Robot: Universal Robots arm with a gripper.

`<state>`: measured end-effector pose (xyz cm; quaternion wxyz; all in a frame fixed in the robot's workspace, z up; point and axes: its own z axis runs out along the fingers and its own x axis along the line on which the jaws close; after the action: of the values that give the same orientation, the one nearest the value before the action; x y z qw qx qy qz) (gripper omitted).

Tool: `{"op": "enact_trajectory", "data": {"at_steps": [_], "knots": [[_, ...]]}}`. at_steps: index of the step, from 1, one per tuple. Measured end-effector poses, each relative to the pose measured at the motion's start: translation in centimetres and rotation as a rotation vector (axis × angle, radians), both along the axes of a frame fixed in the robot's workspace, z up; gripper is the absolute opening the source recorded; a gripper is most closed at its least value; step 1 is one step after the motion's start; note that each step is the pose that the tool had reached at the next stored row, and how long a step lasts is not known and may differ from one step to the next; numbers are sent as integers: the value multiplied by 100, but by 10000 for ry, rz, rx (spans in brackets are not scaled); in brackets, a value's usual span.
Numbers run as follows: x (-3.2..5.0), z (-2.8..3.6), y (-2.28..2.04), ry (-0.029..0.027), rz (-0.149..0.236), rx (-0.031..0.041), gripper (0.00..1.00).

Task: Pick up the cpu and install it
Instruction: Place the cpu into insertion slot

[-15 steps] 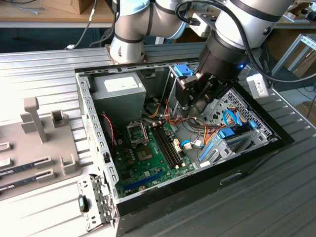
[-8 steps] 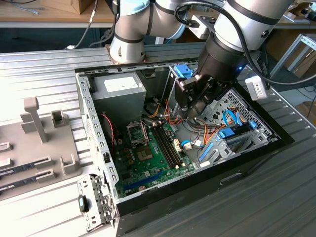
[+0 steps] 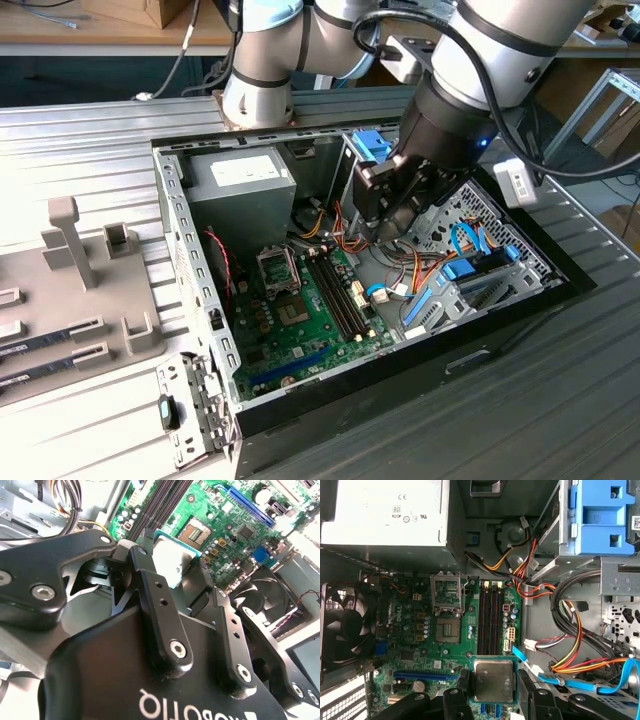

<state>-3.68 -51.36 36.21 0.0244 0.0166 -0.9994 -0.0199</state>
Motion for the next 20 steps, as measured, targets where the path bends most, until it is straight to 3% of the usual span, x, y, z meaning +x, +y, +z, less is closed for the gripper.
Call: {"op": "enact_trajectory", "data": {"at_steps": [20], "knots": [[-2, -79, -1, 0, 0, 10, 47]]}}
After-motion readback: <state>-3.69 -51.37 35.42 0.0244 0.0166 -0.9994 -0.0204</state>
